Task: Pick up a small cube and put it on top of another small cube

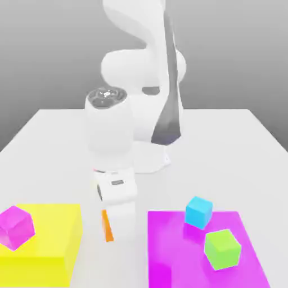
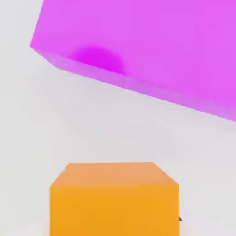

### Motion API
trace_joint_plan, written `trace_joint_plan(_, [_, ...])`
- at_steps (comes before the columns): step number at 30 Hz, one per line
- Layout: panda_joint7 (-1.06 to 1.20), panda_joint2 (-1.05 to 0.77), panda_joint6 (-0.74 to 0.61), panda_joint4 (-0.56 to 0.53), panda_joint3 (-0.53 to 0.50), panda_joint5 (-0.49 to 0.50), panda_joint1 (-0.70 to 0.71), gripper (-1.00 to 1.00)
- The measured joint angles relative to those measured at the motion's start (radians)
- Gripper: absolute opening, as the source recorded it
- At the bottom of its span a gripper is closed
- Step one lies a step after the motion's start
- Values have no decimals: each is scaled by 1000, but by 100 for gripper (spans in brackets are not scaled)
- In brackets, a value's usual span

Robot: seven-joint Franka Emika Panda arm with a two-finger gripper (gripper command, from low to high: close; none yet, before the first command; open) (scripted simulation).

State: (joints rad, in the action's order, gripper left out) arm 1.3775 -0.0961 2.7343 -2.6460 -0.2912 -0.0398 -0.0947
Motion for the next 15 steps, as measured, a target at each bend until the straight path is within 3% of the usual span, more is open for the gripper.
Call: trace_joint_plan(15, [592, 53, -303, 255, -78, 44, 180, -100])
